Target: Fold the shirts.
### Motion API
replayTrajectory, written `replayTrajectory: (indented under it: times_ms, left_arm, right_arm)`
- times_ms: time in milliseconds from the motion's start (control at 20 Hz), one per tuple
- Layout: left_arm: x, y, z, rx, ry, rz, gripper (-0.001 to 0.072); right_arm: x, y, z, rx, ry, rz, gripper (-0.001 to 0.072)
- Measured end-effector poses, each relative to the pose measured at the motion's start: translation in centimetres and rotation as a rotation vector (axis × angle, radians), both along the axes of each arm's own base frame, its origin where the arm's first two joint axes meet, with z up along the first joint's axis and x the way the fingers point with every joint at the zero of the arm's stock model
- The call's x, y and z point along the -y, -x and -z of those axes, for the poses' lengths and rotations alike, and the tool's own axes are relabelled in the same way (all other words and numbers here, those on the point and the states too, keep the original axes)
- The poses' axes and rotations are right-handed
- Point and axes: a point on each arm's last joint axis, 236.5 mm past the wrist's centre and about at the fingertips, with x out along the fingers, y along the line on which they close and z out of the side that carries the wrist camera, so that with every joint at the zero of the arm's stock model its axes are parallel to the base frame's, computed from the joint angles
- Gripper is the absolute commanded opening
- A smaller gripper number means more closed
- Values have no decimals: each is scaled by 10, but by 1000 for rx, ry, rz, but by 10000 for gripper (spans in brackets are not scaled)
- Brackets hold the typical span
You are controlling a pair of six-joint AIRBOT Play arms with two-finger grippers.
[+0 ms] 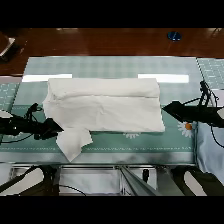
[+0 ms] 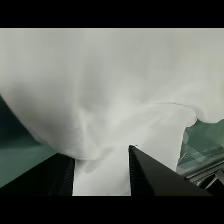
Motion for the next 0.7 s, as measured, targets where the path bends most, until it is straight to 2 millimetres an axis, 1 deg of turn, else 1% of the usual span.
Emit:
replayTrajectory:
  times_ms: [50,150,250,300,350,400,450,550,700]
  left_arm:
    - [-2,-1,4,10,-21,14,15]
    - [0,-4,3,28,-26,30,16]
    - [-3,-9,0,46,-33,44,15]
    - [-7,-13,-2,59,-42,41,15]
    - [-9,-18,-6,72,-40,33,15]
    - [-10,-21,-12,79,-27,28,15]
    - [-11,-26,-16,94,-22,19,15]
    - [-13,-33,-22,114,-15,0,15]
    - [-13,-40,-28,132,-1,-17,15]
  right_arm:
    - [1,-1,0,1,-2,8,409]
    - [9,-2,0,-2,0,36,409]
    - [31,3,6,-33,27,82,409]
    - [45,9,11,-64,50,104,409]
    - [60,20,19,-111,72,125,409]
    - [69,33,27,-163,83,139,409]
    - [74,47,36,-216,84,145,409]
    - [71,70,52,-299,53,133,409]
    - [52,93,72,-387,-34,97,409]
